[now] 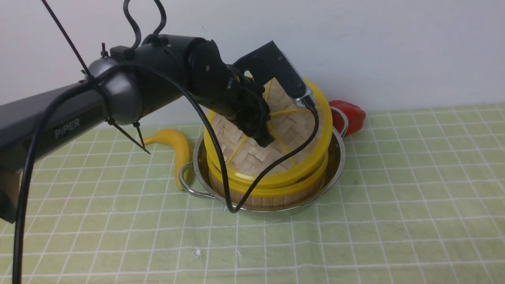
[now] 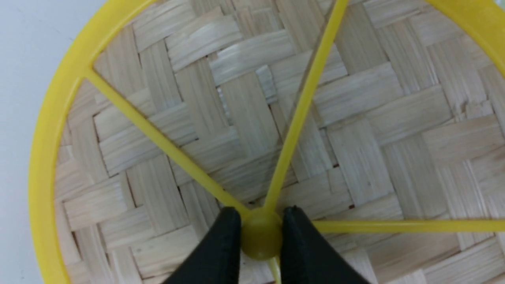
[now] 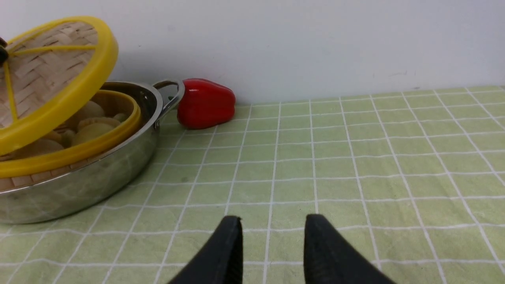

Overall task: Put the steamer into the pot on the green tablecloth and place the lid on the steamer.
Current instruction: 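Place the yellow bamboo steamer lid onto the steamer in the pot with the left gripper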

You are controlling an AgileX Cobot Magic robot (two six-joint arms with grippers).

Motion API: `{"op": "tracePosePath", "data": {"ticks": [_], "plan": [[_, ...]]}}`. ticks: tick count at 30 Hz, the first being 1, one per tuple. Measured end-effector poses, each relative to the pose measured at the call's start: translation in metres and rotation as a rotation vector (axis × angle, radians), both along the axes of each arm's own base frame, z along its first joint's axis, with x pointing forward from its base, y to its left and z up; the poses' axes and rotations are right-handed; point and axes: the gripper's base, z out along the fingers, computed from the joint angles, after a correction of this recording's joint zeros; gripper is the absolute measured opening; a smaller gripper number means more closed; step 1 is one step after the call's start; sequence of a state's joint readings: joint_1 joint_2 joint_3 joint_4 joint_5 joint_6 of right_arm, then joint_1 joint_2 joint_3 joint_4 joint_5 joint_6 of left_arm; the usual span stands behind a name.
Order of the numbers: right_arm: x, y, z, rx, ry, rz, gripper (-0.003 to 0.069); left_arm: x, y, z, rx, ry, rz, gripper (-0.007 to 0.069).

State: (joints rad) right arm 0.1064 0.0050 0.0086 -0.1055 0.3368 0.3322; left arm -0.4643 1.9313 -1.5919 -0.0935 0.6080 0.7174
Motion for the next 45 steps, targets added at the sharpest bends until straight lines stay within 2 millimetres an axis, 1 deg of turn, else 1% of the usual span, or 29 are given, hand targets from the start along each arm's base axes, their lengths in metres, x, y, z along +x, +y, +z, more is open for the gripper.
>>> {"op": "tracePosePath", "data": {"ticks": [12, 13, 14, 16, 17, 18, 19, 20, 22, 25, 28, 29, 33, 45], "plan": [[0.0, 0.0, 0.0, 0.0, 0.0, 0.0, 0.024, -0.002, 0.001, 0.001, 0.007, 0.014, -0.001, 0.0123], [0.0, 0.0, 0.0, 0.0, 0.0, 0.0, 0.024, -0.003, 0.001, 0.006, 0.007, 0.01, -0.002, 0.0123], [0.0, 0.0, 0.0, 0.0, 0.0, 0.0, 0.024, -0.003, 0.002, 0.006, 0.006, 0.009, -0.002, 0.0123], [0.0, 0.0, 0.0, 0.0, 0.0, 0.0, 0.024, -0.007, 0.004, 0.026, 0.007, -0.002, -0.002, 0.0123], [0.0, 0.0, 0.0, 0.0, 0.0, 0.0, 0.024, -0.007, 0.004, 0.026, 0.009, 0.003, -0.001, 0.0123], [0.0, 0.0, 0.0, 0.0, 0.0, 0.0, 0.024, -0.01, 0.005, 0.035, 0.012, 0.004, 0.002, 0.0123], [0.0, 0.0, 0.0, 0.0, 0.0, 0.0, 0.024, -0.014, 0.008, 0.05, 0.014, 0.013, 0.01, 0.0123], [0.0, 0.0, 0.0, 0.0, 0.0, 0.0, 0.024, -0.017, 0.009, 0.056, 0.017, 0.025, 0.014, 0.0123], [0.0, 0.0, 0.0, 0.0, 0.0, 0.0, 0.024, -0.019, 0.011, 0.06, 0.024, 0.038, 0.016, 0.0123], [0.0, 0.0, 0.0, -0.002, 0.0, 0.0, 0.024, -0.024, 0.013, 0.054, 0.068, 0.114, 0.011, 0.0123], [0.0, 0.0, 0.0, -0.001, 0.0, 0.0, 0.024, -0.022, 0.012, 0.045, 0.092, 0.155, 0.01, 0.0123], [0.0, 0.0, 0.0, -0.001, 0.0, 0.0, 0.024, -0.018, 0.01, 0.036, 0.101, 0.173, 0.01, 0.0123], [0.0, 0.0, 0.0, -0.001, 0.0, 0.0, 0.024, -0.009, 0.006, 0.02, 0.098, 0.168, 0.012, 0.0123], [0.0, 0.0, 0.0, -0.001, 0.0, 0.0, 0.024, 0.005, -0.001, 0.006, 0.079, 0.104, 0.004, 0.0123]]}}
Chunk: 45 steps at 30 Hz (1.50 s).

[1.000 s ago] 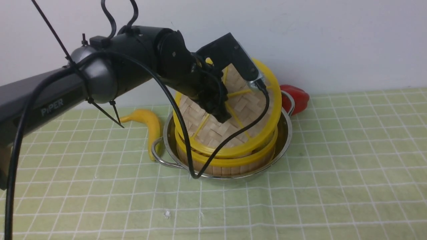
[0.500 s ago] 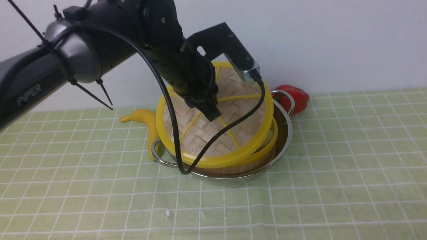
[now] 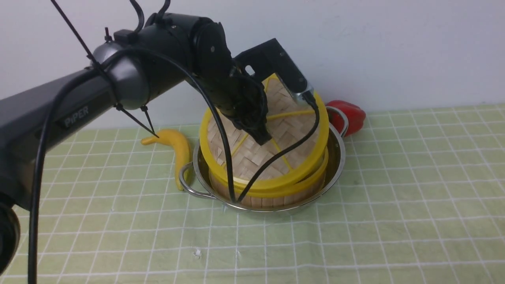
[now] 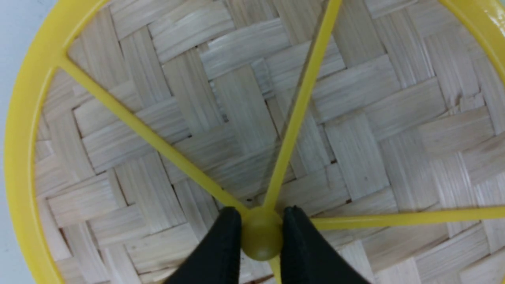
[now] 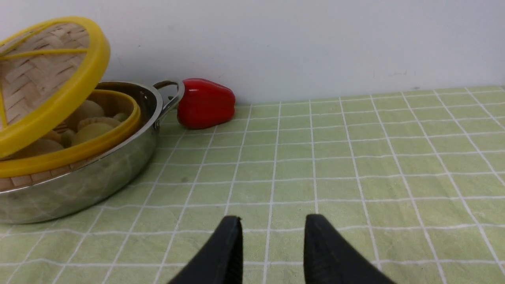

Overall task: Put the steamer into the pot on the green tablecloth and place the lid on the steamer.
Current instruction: 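Place the yellow bamboo steamer lid onto the steamer in the pot with the left gripper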

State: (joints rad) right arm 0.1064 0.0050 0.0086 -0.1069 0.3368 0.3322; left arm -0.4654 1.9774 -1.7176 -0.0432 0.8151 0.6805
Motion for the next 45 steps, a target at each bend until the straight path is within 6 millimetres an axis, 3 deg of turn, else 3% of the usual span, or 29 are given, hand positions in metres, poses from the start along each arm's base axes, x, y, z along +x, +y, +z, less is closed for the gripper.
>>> {"op": "tracePosePath", "data": {"ticks": [6, 35, 45], "plan": [[0.0, 0.0, 0.0, 0.0, 0.0, 0.0, 0.024, 0.003, -0.002, -0.01, 0.014, 0.01, -0.013, 0.0123], [0.0, 0.0, 0.0, 0.0, 0.0, 0.0, 0.024, 0.007, -0.004, -0.008, -0.001, -0.039, -0.023, 0.0123], [0.0, 0.0, 0.0, 0.0, 0.0, 0.0, 0.024, 0.01, -0.005, -0.017, 0.009, -0.026, -0.028, 0.0123]]}}
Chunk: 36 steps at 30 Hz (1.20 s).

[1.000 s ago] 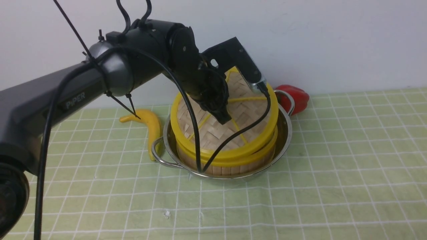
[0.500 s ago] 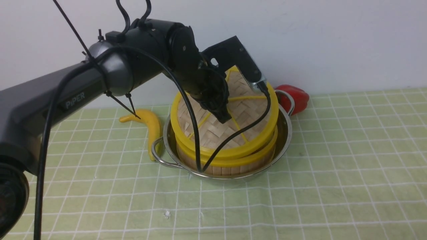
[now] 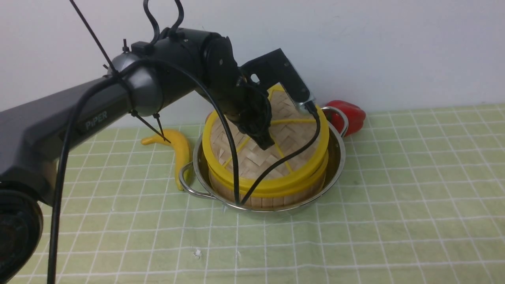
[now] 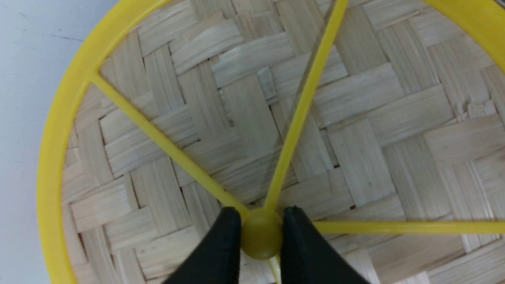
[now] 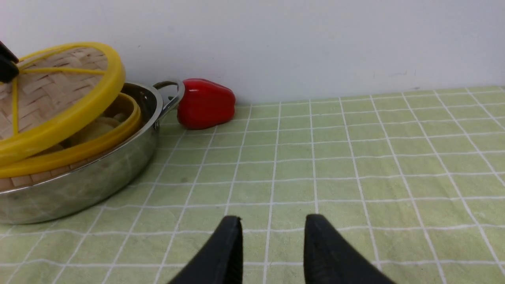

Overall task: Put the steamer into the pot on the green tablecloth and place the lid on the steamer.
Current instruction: 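Place the yellow bamboo steamer lid onto the steamer in the pot with the left gripper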

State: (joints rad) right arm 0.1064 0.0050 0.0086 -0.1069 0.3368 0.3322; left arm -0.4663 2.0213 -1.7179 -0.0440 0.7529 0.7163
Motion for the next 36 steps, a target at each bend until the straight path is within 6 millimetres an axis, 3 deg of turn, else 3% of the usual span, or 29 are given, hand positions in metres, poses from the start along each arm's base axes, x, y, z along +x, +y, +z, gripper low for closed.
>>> {"op": "tracePosePath", "data": {"ticks": [20, 28, 31, 33, 34, 35, 36], "plan": [[0.0, 0.0, 0.0, 0.0, 0.0, 0.0, 0.024, 0.012, -0.007, -0.031, 0.014, -0.007, -0.026, 0.0123], [0.0, 0.0, 0.0, 0.0, 0.0, 0.0, 0.024, 0.013, -0.007, -0.032, 0.014, -0.007, -0.026, 0.0128], [0.0, 0.0, 0.0, 0.0, 0.0, 0.0, 0.024, 0.01, -0.006, -0.022, 0.011, -0.016, -0.024, 0.0227], [0.0, 0.0, 0.0, 0.0, 0.0, 0.0, 0.024, 0.006, -0.003, -0.002, -0.005, -0.035, -0.008, 0.034], [0.0, 0.0, 0.0, 0.0, 0.0, 0.0, 0.024, 0.005, -0.003, 0.003, -0.013, -0.044, -0.003, 0.036], [0.0, 0.0, 0.0, 0.0, 0.0, 0.0, 0.024, -0.001, 0.001, 0.035, -0.053, -0.093, 0.026, 0.0447], [0.0, 0.0, 0.0, 0.0, 0.0, 0.0, 0.024, -0.003, 0.003, 0.044, -0.061, -0.108, 0.033, 0.0463]]}}
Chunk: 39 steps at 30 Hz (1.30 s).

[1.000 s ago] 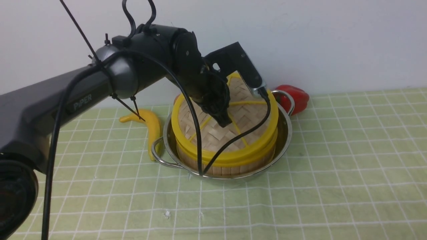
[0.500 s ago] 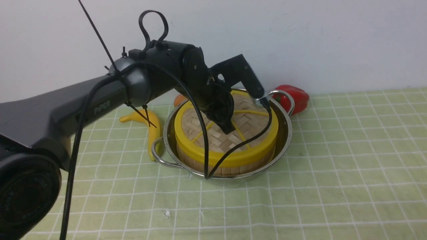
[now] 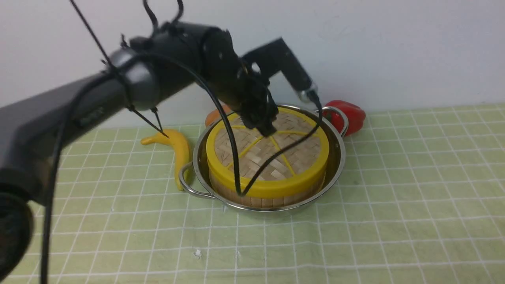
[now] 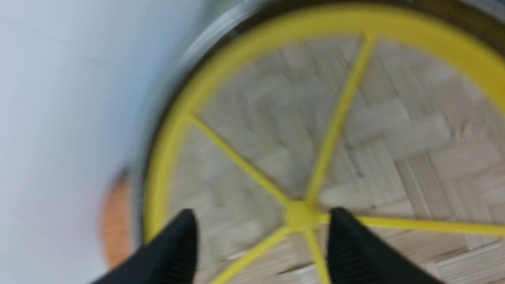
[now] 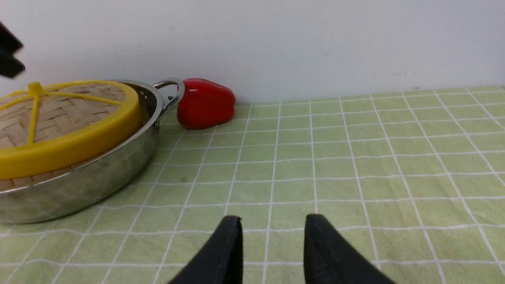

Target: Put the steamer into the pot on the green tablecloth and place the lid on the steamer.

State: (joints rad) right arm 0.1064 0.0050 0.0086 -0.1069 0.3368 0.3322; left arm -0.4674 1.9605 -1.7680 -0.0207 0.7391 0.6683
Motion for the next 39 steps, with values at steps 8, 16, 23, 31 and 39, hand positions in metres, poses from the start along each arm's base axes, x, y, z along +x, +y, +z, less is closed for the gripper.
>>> {"op": "tracePosePath", "data": {"ticks": [8, 16, 23, 31, 39], "plan": [[0.0, 0.0, 0.0, 0.0, 0.0, 0.0, 0.024, -0.08, 0.047, 0.152, -0.273, -0.199, 0.21, 0.0578], [0.0, 0.0, 0.0, 0.0, 0.0, 0.0, 0.024, -0.133, 0.076, 0.203, -0.39, -0.264, 0.272, 0.0527], [0.0, 0.0, 0.0, 0.0, 0.0, 0.0, 0.024, -0.138, 0.078, 0.208, -0.403, -0.283, 0.271, 0.0461], [0.0, 0.0, 0.0, 0.0, -0.001, 0.0, 0.024, -0.135, 0.081, 0.191, -0.385, -0.24, 0.29, 0.0379], [0.0, 0.0, 0.0, 0.0, -0.001, 0.0, 0.024, -0.182, 0.155, 0.124, -0.521, -0.171, 0.53, 0.03]]}}
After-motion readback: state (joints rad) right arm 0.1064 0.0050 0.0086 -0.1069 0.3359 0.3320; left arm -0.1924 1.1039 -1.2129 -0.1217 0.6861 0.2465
